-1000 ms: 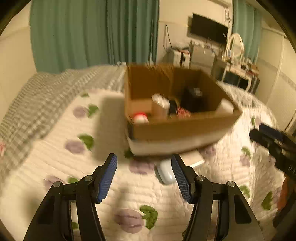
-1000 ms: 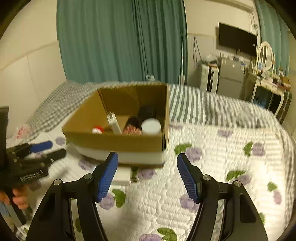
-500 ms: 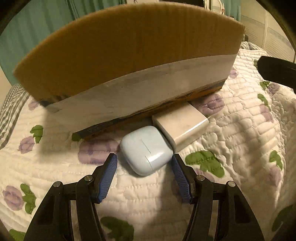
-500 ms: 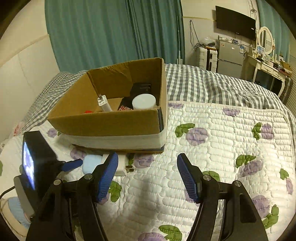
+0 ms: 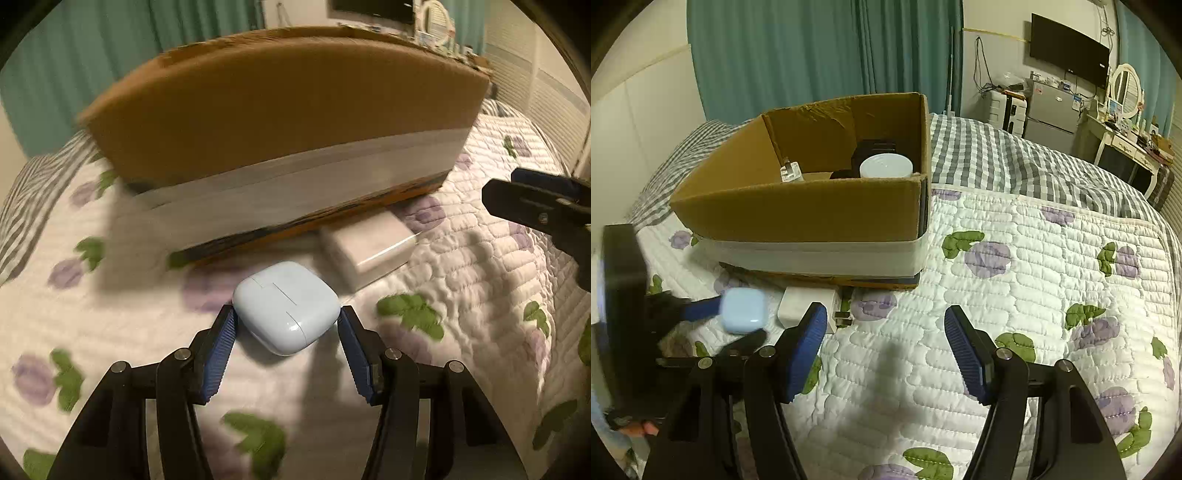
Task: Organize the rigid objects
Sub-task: 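Grasp the light blue earbuds case with the left tool, then grasp the white charger block with the right tool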
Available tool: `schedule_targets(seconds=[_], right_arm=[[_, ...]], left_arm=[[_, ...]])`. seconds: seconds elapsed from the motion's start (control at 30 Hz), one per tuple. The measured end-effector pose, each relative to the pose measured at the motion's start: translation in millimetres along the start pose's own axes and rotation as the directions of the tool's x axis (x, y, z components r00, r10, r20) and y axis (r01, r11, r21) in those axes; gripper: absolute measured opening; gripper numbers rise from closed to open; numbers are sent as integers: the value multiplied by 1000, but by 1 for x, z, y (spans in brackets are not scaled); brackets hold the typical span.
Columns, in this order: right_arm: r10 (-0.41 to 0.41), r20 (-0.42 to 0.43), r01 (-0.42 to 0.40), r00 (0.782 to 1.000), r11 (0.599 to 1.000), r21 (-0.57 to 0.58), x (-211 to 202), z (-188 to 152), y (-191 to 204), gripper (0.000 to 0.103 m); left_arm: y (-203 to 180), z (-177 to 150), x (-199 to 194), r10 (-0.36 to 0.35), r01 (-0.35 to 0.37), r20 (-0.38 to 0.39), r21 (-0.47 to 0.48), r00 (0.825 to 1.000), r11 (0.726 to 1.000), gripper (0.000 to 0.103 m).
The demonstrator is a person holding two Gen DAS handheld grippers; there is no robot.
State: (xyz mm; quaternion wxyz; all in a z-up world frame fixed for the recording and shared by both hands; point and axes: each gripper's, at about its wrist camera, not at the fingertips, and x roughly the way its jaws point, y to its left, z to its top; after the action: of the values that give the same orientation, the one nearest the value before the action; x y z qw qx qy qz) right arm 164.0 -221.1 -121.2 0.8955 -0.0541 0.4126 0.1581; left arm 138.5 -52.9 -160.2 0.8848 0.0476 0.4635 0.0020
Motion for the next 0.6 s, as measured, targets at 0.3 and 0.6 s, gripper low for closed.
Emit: schedule_targets(seconds=[0.3, 0.6], right_arm=[[91, -54, -96, 994, 991, -92, 32, -3, 36, 66], [60, -112, -71, 992, 993, -98, 82, 1, 59, 68]], left_arm=[[34, -7, -40, 22, -13, 60, -139, 998, 990, 57], [51, 0, -37, 27, -15, 64, -188, 998, 982, 57]])
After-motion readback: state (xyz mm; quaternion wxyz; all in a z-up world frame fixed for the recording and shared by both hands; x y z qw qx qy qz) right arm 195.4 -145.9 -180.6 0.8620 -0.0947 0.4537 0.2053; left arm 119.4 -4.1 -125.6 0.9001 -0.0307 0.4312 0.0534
